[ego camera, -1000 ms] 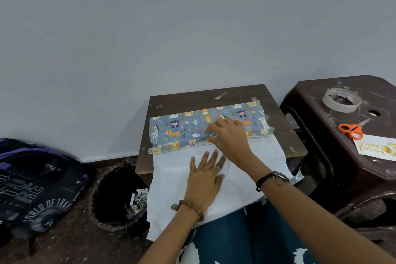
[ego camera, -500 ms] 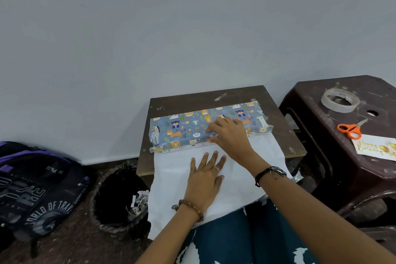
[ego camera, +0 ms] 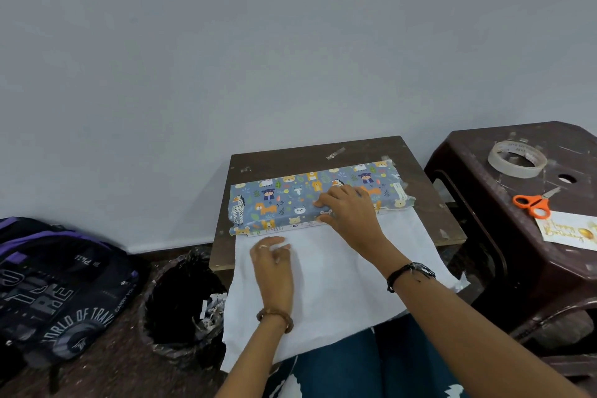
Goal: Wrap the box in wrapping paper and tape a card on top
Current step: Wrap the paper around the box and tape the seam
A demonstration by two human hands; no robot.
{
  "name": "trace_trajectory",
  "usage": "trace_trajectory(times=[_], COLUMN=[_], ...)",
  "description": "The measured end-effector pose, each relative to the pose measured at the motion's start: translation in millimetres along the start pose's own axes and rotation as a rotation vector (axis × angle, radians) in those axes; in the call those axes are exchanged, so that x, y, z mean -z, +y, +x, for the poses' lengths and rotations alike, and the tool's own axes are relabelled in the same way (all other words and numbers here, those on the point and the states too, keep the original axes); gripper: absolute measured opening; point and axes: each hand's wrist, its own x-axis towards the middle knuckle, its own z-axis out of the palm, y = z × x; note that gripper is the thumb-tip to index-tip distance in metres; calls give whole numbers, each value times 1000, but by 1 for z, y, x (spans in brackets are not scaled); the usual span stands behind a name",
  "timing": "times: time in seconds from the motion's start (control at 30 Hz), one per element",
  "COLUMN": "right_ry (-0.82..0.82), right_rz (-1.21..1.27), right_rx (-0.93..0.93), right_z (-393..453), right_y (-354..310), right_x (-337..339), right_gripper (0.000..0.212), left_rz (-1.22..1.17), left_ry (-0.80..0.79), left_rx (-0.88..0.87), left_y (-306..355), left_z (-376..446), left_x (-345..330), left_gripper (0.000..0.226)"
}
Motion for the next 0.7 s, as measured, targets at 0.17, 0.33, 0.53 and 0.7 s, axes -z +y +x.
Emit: trace_trajectory(times=[0.17, 0.33, 0.53, 0.7], right_ry=[-11, -17, -18, -18], right_rz=[6, 12, -6, -5], right_rx=[-11, -5, -2, -1], right_z=[-1, -1, -1, -2], right_y=[1, 1, 1, 0], right_x=[-2, -2, -2, -4], right_gripper=[28, 26, 29, 29], left_rz=[-22, 5, 22, -10], left_ry=[-23, -67, -140, -192], left_rx=[102, 59, 163, 170], left_y=[4, 0, 14, 18], left_z=[8, 12, 8, 7], left_x=[4, 6, 2, 4], left_gripper=[13, 22, 20, 28])
